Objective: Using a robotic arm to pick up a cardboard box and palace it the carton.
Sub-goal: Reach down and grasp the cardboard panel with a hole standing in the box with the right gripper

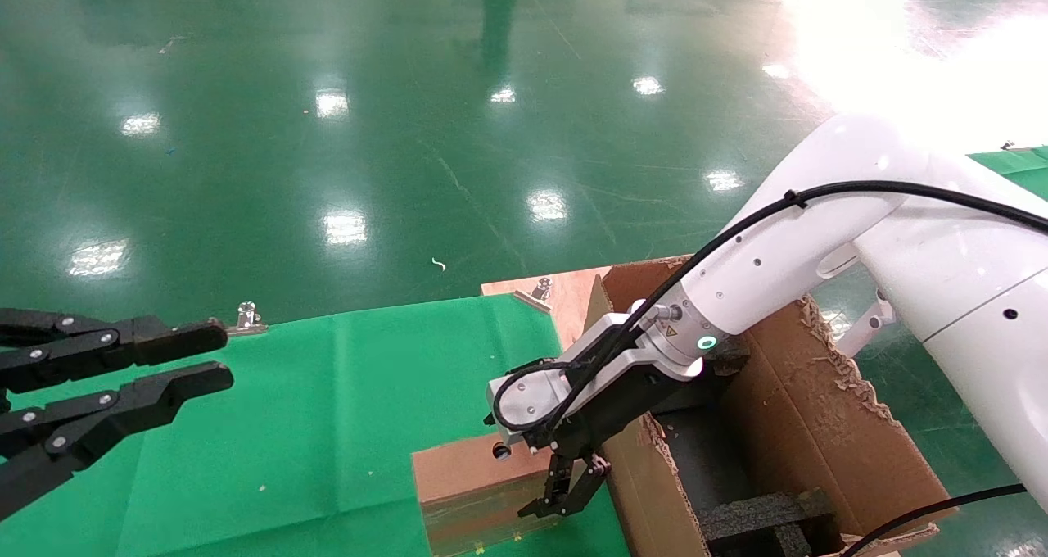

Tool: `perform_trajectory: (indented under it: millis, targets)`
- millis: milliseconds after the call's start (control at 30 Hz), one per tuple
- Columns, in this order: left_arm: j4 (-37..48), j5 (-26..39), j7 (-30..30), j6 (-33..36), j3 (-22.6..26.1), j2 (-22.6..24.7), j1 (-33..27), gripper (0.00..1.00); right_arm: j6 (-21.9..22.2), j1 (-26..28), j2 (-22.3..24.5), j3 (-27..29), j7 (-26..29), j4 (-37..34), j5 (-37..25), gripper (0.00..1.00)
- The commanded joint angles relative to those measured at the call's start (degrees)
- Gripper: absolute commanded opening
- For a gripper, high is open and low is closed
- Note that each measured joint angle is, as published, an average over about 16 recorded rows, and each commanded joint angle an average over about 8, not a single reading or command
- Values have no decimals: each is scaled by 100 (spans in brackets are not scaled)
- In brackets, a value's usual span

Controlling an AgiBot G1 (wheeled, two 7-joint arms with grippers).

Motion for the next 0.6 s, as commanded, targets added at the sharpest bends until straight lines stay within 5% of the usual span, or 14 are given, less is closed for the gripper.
perform_trajectory:
  millis: [33, 600]
  targets:
    - [0, 0, 0, 0, 0, 0, 0, 100, 0, -7, 4, 11, 2, 9, 1, 0]
    - [0, 0, 0, 0, 0, 0, 0, 100, -1, -37, 20, 48, 18, 39, 2, 0]
